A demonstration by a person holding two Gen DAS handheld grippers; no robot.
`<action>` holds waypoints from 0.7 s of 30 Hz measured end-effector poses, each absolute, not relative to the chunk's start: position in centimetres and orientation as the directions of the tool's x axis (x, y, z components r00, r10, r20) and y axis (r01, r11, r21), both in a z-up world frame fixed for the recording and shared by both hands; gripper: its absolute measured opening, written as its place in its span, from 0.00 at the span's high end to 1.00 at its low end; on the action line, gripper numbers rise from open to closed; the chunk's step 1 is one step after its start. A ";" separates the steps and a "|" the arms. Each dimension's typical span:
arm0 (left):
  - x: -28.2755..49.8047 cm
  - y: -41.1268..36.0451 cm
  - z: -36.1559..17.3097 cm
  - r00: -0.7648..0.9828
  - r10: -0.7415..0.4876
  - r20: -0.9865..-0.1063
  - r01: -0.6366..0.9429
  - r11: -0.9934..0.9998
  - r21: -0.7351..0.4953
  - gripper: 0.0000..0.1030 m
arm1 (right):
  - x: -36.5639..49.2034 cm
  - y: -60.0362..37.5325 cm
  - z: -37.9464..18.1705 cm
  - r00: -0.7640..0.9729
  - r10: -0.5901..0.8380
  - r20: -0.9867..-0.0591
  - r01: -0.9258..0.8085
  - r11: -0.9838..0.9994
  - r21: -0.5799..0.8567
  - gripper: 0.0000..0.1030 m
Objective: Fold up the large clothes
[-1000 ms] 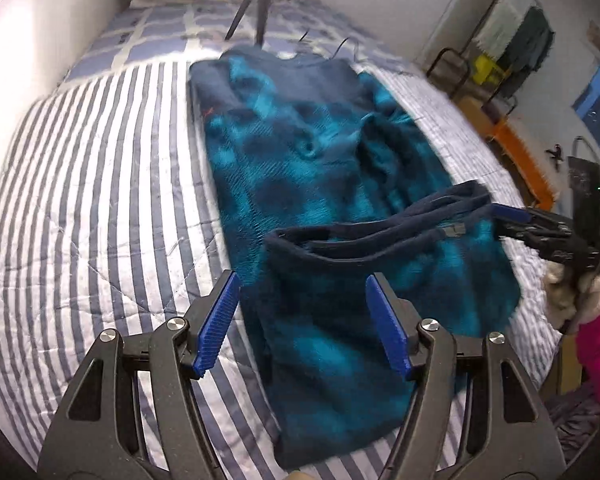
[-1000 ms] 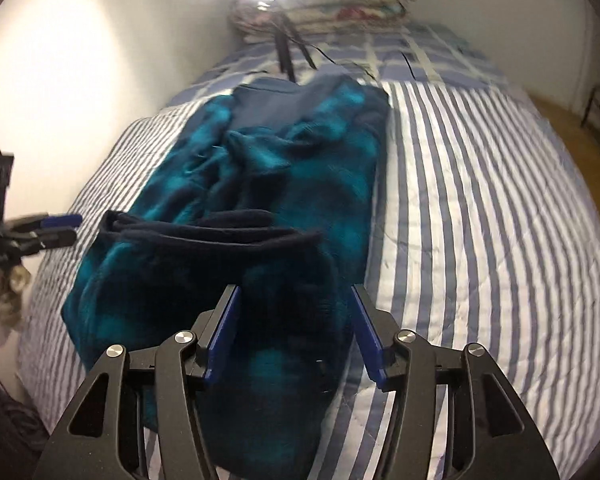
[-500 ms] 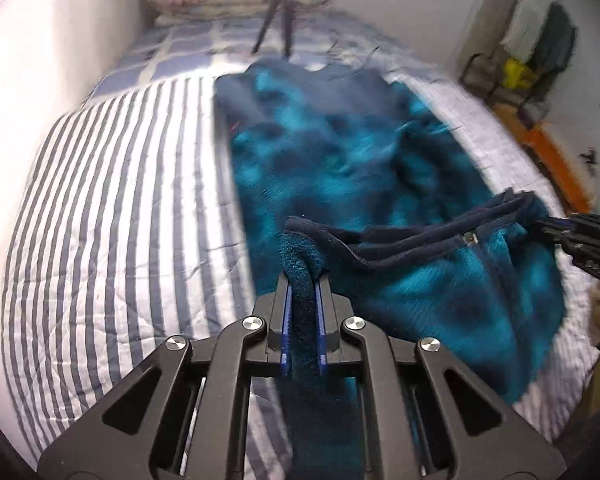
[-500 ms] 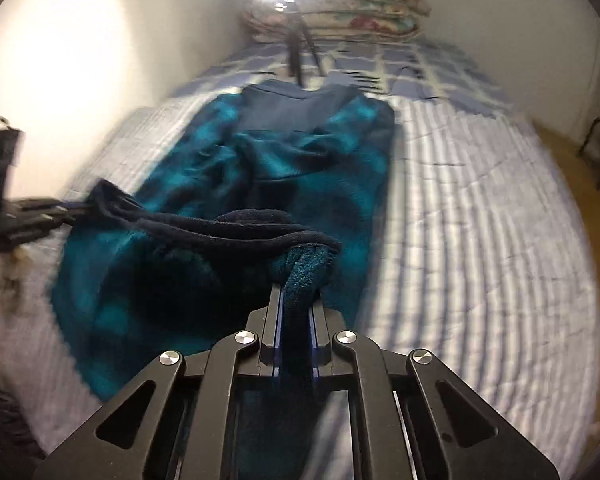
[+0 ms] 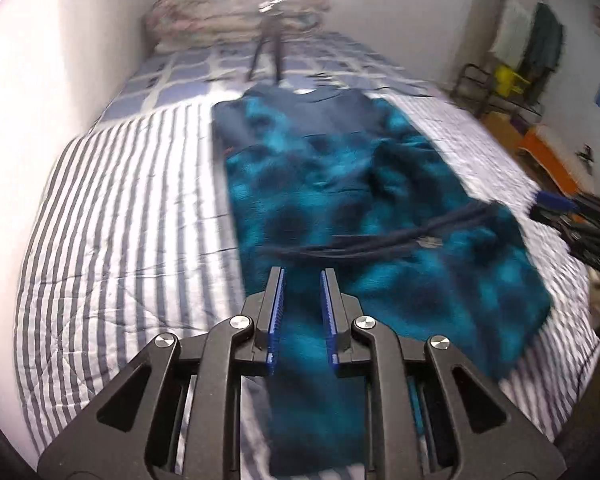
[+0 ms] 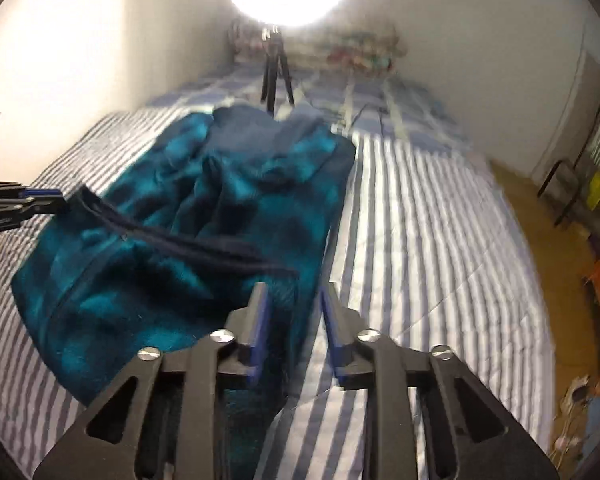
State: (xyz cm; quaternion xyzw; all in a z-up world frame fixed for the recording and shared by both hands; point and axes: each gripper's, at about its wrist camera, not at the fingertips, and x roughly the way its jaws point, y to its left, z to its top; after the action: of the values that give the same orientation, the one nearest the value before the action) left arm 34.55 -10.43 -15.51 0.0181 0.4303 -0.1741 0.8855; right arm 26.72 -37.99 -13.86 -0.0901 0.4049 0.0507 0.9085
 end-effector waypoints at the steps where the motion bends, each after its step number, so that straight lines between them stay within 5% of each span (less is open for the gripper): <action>1: 33.8 -11.2 -15.1 0.566 -0.310 -0.764 0.350 0.929 -0.117 0.84 | 26.7 -37.8 -13.5 0.670 0.039 -0.741 -0.178 0.978 -0.109 0.71; 6: 33.1 -14.8 -15.8 0.548 -0.320 -0.773 0.425 0.902 -0.072 0.84 | 27.1 -34.7 -13.2 0.597 0.244 -0.764 -0.334 0.942 0.040 0.71; 16: 34.5 -16.5 -21.7 0.484 -0.240 -0.841 0.445 0.896 0.001 0.83 | 28.7 -31.8 -20.4 0.472 0.177 -0.864 -0.359 0.933 -0.005 0.71; 21: 35.6 -14.3 -18.7 0.419 -0.356 -0.835 0.451 0.880 -0.149 0.83 | 29.3 -33.3 -18.4 0.419 0.291 -0.860 -0.368 0.920 0.132 0.71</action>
State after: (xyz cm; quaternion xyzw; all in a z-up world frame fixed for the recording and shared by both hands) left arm 35.61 -14.26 -18.69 0.0492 0.4827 -0.2398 0.8409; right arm 29.29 -33.33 -18.38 -0.0384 0.5019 0.1958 0.8416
